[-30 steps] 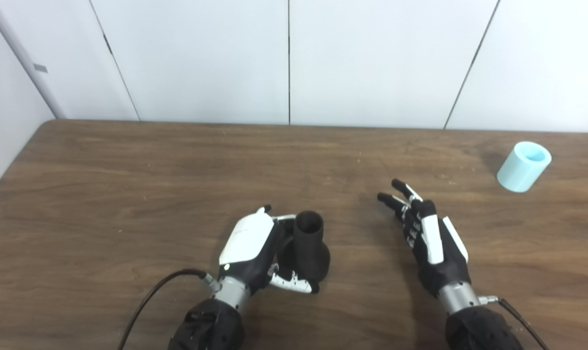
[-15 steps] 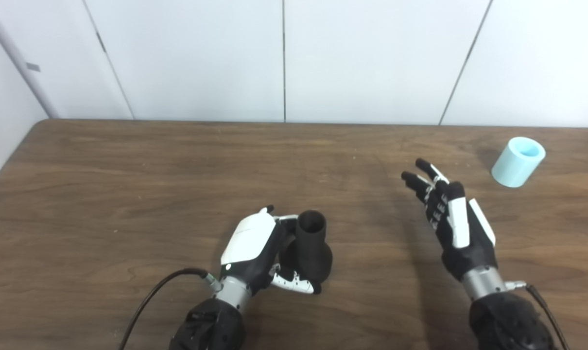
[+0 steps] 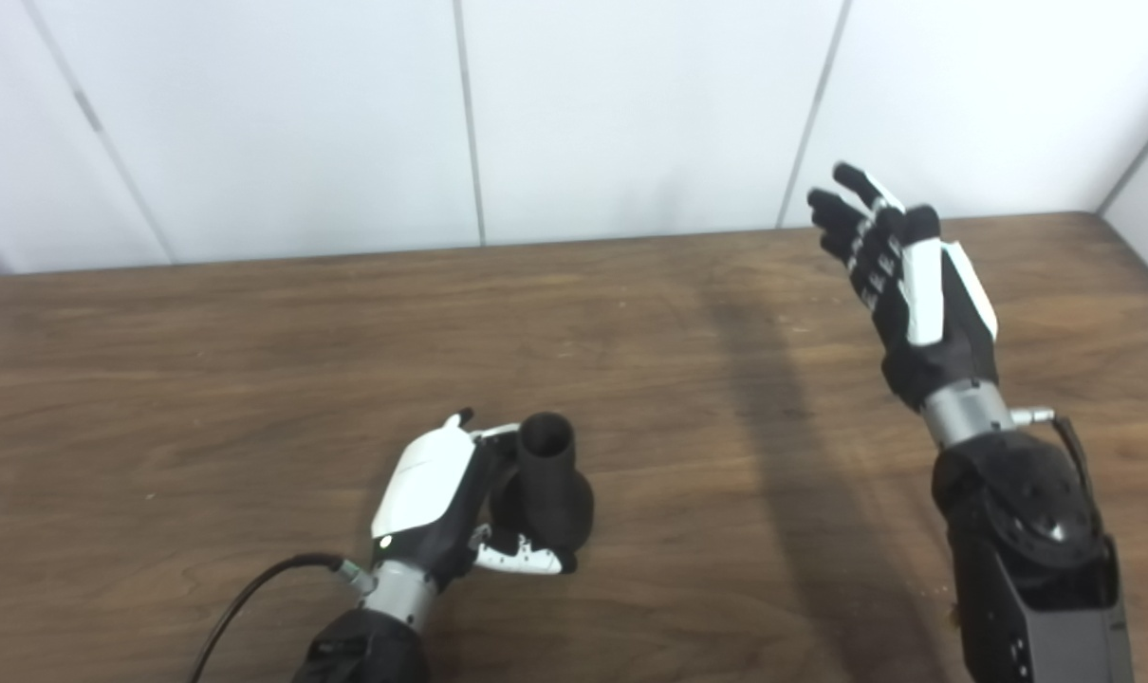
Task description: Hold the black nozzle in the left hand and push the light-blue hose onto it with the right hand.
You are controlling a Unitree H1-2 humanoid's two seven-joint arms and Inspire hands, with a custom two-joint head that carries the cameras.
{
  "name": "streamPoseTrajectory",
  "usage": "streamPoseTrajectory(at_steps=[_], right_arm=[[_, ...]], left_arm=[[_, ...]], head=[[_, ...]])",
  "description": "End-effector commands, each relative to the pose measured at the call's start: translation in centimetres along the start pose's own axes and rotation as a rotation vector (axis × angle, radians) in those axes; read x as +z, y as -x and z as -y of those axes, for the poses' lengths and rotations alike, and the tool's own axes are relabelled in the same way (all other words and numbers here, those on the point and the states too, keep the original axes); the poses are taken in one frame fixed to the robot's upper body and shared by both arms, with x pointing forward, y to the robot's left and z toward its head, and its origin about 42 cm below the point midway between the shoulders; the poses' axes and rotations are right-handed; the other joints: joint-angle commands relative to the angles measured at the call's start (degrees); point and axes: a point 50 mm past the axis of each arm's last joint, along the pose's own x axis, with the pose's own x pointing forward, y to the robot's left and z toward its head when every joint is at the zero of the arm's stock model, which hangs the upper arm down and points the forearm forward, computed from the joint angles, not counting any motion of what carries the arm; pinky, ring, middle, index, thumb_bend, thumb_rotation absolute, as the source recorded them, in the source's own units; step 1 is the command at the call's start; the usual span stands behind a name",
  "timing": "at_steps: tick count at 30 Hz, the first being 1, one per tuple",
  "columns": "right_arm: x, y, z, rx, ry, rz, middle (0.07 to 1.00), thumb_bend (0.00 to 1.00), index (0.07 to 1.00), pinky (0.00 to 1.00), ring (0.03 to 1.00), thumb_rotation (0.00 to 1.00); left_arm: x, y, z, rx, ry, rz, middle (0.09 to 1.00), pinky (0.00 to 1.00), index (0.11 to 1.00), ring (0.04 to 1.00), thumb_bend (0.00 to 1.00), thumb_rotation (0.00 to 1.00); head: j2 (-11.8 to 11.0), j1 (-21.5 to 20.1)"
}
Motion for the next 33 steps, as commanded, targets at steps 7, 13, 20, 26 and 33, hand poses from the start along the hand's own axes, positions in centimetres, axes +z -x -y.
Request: streamPoseTrajectory(at_steps=[7,13,20,26,33], right_arm=[[4.3,-3.9,4.3,-0.076,0.306,0.118,0.848,0.66,0.896,0.91,0.897,0.99],[4.6,-6.5,7.8,-0.104,0.628,0.087,0.859,0.65,0.902,0.86,0.891,0.98],[4.8,-8.9,9.8,-0.075,0.927,0.002,0.890,0.72,0.903,0.82,0.916,0.95],[4.1,-12.5,10.8,0.017,1.131,-0.090,0.892,0.71,0.898,0.92,0.924,0.67],[3.5,-15.0,11.0,0.073,1.213,-0.208,0.892,0.80,0.899,0.91,0.930,0.43]], left_arm=[[-3.6,1.0,2.7,-0.163,0.000,-0.105,0.535,1.00,0.456,0.716,0.52,0.00],[-4.3,0.9,2.5,-0.164,0.002,-0.106,0.535,1.00,0.455,0.716,0.52,0.00],[-5.0,0.6,2.4,-0.163,0.001,-0.108,0.532,1.00,0.458,0.704,0.52,0.00],[-5.5,0.6,2.3,-0.162,-0.005,-0.107,0.527,1.00,0.463,0.699,0.52,0.00],[-5.8,0.8,2.1,-0.158,-0.014,-0.105,0.523,1.00,0.465,0.682,0.52,0.00]], head=[[-1.1,-3.6],[-1.9,-5.3],[-2.4,-5.8],[-3.0,-6.1],[-3.3,-6.4]])
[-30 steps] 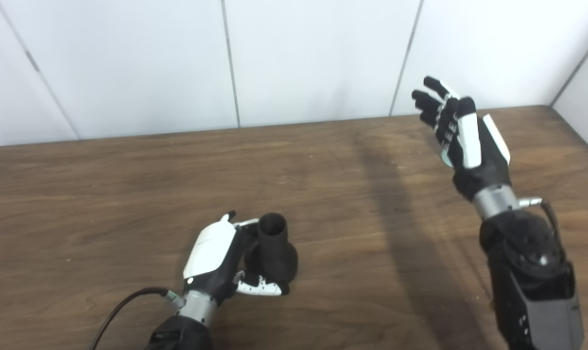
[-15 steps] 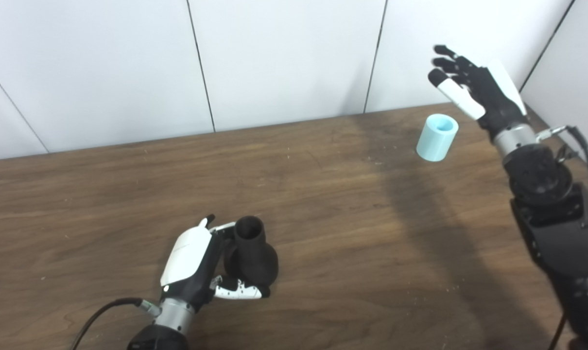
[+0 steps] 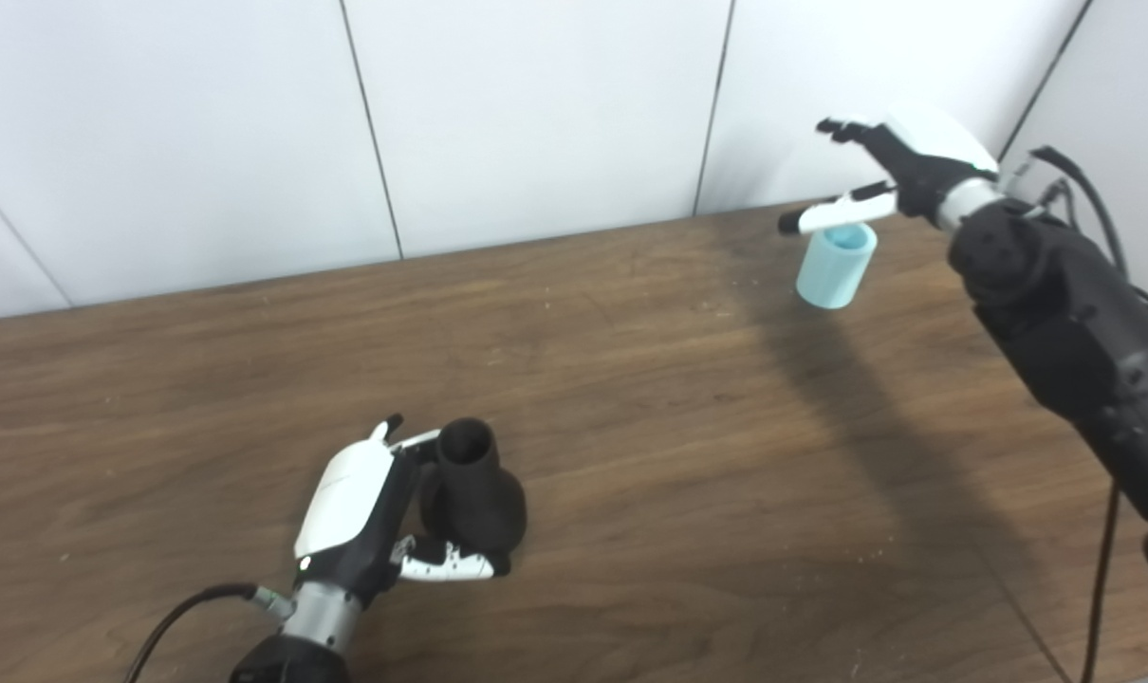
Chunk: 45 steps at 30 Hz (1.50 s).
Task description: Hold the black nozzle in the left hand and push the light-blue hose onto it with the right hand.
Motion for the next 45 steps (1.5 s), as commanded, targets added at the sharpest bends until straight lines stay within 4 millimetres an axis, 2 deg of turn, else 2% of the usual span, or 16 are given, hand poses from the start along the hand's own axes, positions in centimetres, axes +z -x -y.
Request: streamPoseTrajectory(at_steps=[1,7,16,22,27,35,42,45], right_arm=[[0.7,-0.6,3.9,-0.081,0.053,0.013,0.892,0.80,0.899,0.91,0.930,0.42],[0.8,-2.3,4.0,0.004,0.109,-0.047,0.904,0.89,0.903,0.89,0.934,0.35],[0.7,-3.7,3.0,0.094,0.174,-0.103,0.913,0.96,0.901,0.82,0.923,0.26],[0.4,-4.2,2.2,0.119,0.173,-0.121,0.914,0.96,0.890,0.74,0.909,0.21],[0.4,-4.0,1.5,0.132,0.175,-0.118,0.897,0.95,0.883,0.74,0.882,0.17],[0.0,-4.1,0.9,0.142,0.153,-0.133,0.831,0.93,0.844,0.61,0.743,0.12],[0.1,-4.1,0.2,0.139,0.144,-0.124,0.809,0.93,0.818,0.62,0.742,0.10],[0.1,-4.1,-0.1,0.138,0.144,-0.117,0.796,0.93,0.807,0.66,0.747,0.09]], left_arm=[[-3.7,1.8,2.8,-0.167,-0.020,-0.163,0.523,1.00,0.466,0.682,0.52,0.00],[-3.8,1.9,2.9,-0.168,-0.022,-0.166,0.518,1.00,0.469,0.673,0.52,0.00],[-4.0,2.0,2.9,-0.169,-0.014,-0.170,0.507,1.00,0.476,0.671,0.52,0.00],[-4.0,2.2,2.8,-0.172,-0.017,-0.170,0.510,1.00,0.474,0.682,0.52,0.00],[-3.9,2.2,2.8,-0.174,-0.017,-0.169,0.508,1.00,0.475,0.679,0.52,0.00],[-4.0,2.3,2.7,-0.178,-0.018,-0.171,0.508,1.00,0.475,0.682,0.52,0.00],[-3.9,2.3,2.7,-0.181,-0.017,-0.172,0.509,1.00,0.475,0.685,0.52,0.00],[-3.9,2.3,2.7,-0.181,-0.019,-0.171,0.509,1.00,0.475,0.683,0.52,0.00]], head=[[0.1,-0.2],[0.0,-0.3],[0.4,-0.3],[0.6,-0.3],[0.7,-0.3],[0.9,-0.3],[1.0,-0.1],[1.0,-0.1]])
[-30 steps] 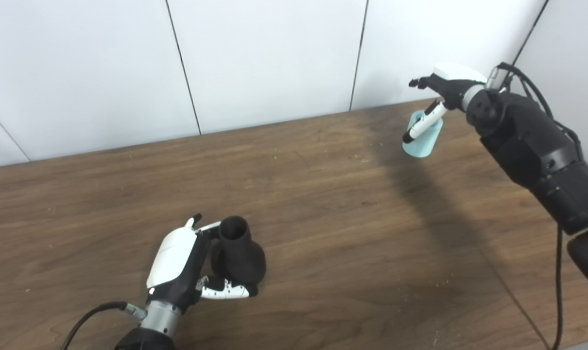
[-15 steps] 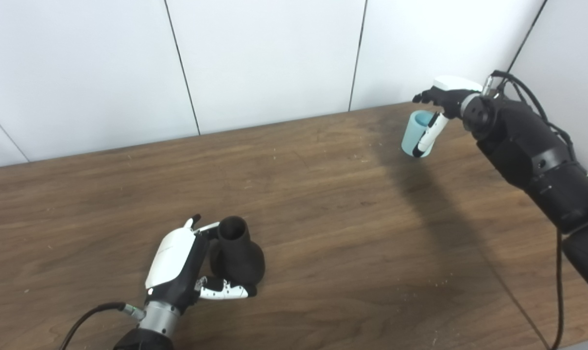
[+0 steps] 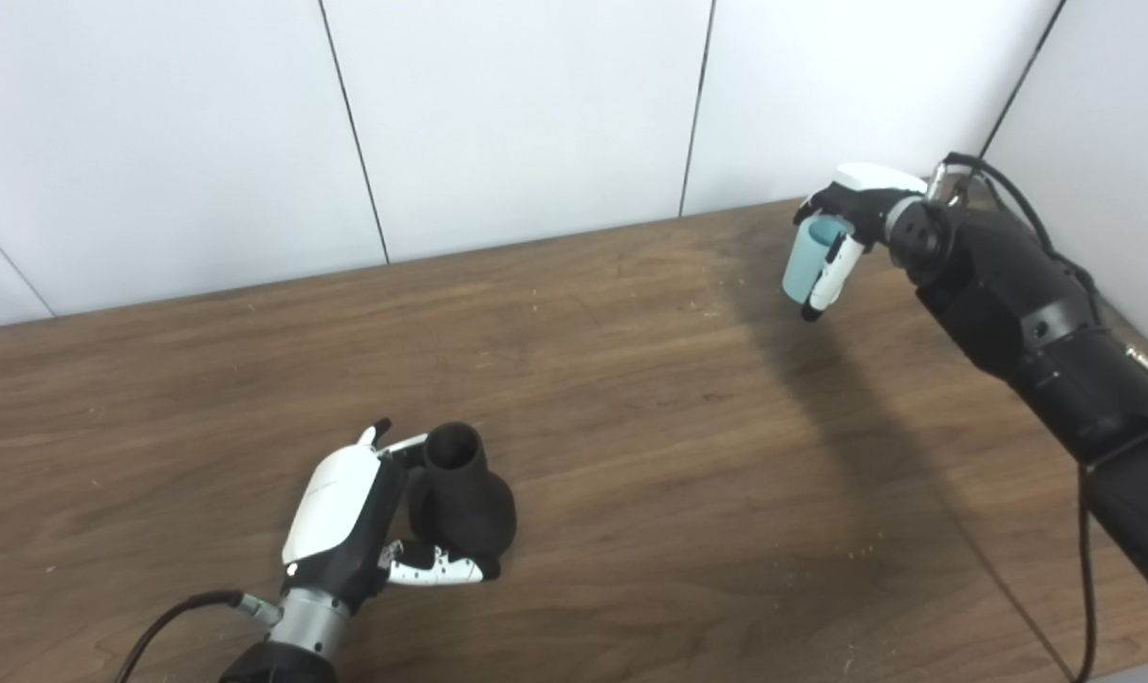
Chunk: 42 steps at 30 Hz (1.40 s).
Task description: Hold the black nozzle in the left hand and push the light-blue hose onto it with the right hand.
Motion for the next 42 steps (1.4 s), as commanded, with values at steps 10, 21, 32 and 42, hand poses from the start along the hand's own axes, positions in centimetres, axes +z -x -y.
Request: streamPoseTrajectory(at_steps=[10,21,32,42], right_arm=[[-0.3,0.3,2.5,-0.102,0.006,0.028,0.767,0.92,0.771,0.65,0.725,0.07],[-0.2,0.1,2.0,-0.106,0.024,0.030,0.755,0.91,0.751,0.62,0.702,0.06],[-0.2,0.1,1.5,-0.199,0.162,0.064,0.678,0.86,0.674,0.55,0.619,0.02],[-0.5,-0.2,0.9,-0.294,0.198,0.117,0.533,0.68,0.568,0.47,0.498,0.00]], left_arm=[[-3.6,2.2,2.8,-0.180,-0.027,-0.173,0.509,1.00,0.475,0.690,0.52,0.00],[-3.6,2.3,2.8,-0.180,-0.017,-0.171,0.509,1.00,0.475,0.689,0.52,0.00],[-3.8,2.3,2.5,-0.180,-0.024,-0.169,0.501,1.00,0.478,0.682,0.52,0.00],[-3.8,2.1,2.4,-0.182,-0.034,-0.175,0.483,1.00,0.484,0.702,0.52,0.00]], head=[[0.2,-0.2],[0.3,-0.3],[0.6,-0.1],[0.7,0.0]])
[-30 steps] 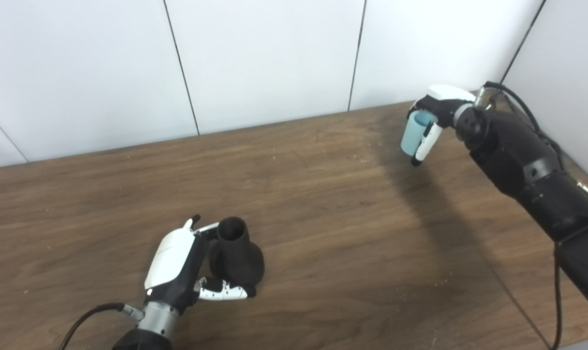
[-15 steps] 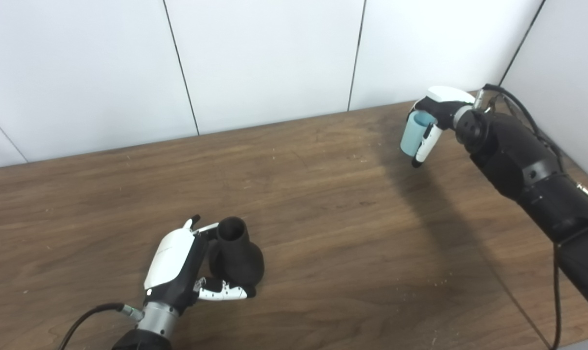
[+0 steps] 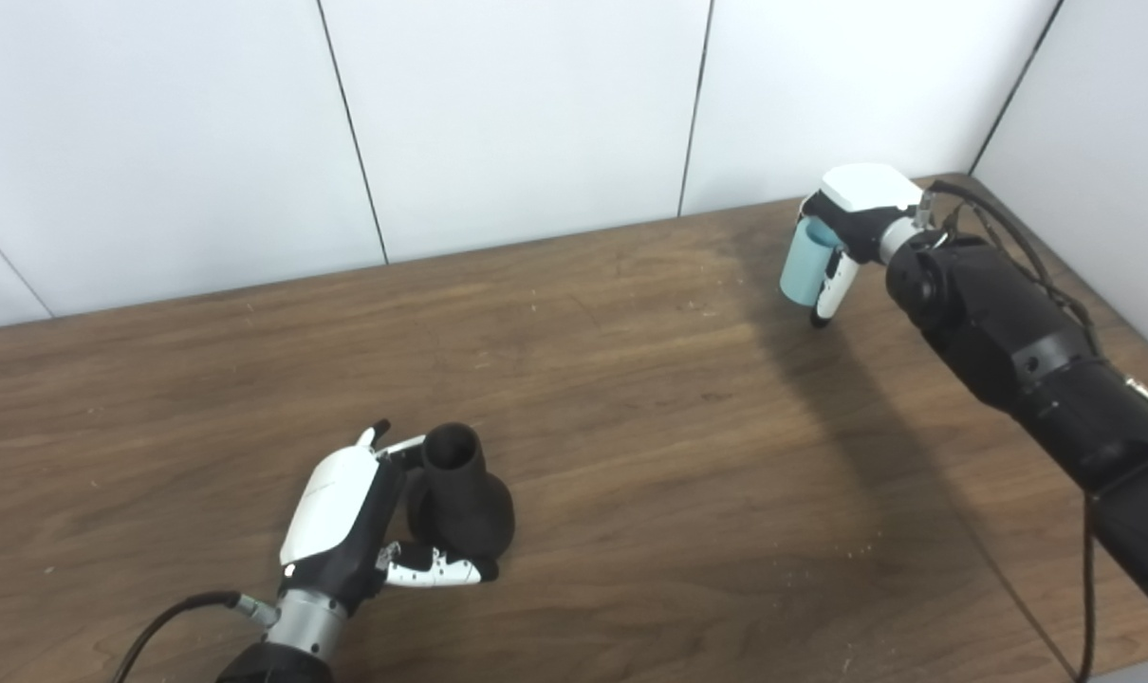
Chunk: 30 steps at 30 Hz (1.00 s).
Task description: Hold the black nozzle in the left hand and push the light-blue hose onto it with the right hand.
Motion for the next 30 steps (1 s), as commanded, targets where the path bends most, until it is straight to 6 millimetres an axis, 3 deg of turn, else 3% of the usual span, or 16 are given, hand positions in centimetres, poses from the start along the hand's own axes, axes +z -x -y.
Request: streamPoseTrajectory(at_steps=[1,5,18,22,30], right_arm=[[-0.6,-0.7,3.2,-0.113,0.012,0.001,0.488,0.59,0.547,0.45,0.468,0.00],[-0.7,-0.7,3.0,-0.140,0.017,0.008,0.490,0.53,0.511,0.44,0.438,0.00],[-0.6,-0.6,2.8,-0.190,-0.007,0.032,0.485,0.51,0.473,0.36,0.445,0.00],[-0.1,0.0,3.3,-0.201,-0.014,0.055,0.483,0.50,0.483,0.35,0.434,0.00],[2.9,2.7,5.3,-0.244,-0.071,0.228,0.489,0.50,0.485,0.32,0.423,0.00]], left_arm=[[-3.6,1.9,2.5,-0.176,-0.031,-0.176,0.486,1.00,0.483,0.705,0.52,0.00],[-3.4,1.8,2.5,-0.175,-0.030,-0.176,0.486,1.00,0.483,0.698,0.52,0.00],[-3.2,1.8,2.4,-0.170,-0.027,-0.173,0.502,1.00,0.478,0.695,0.52,0.00],[-2.9,1.7,2.6,-0.169,-0.026,-0.170,0.497,1.00,0.480,0.688,0.52,0.00],[-1.9,1.3,4.1,-0.168,-0.021,-0.169,0.525,1.00,0.466,0.696,0.52,0.00]], head=[[0.1,0.1],[0.1,0.2],[0.0,1.1],[0.3,5.6],[0.2,12.9]])
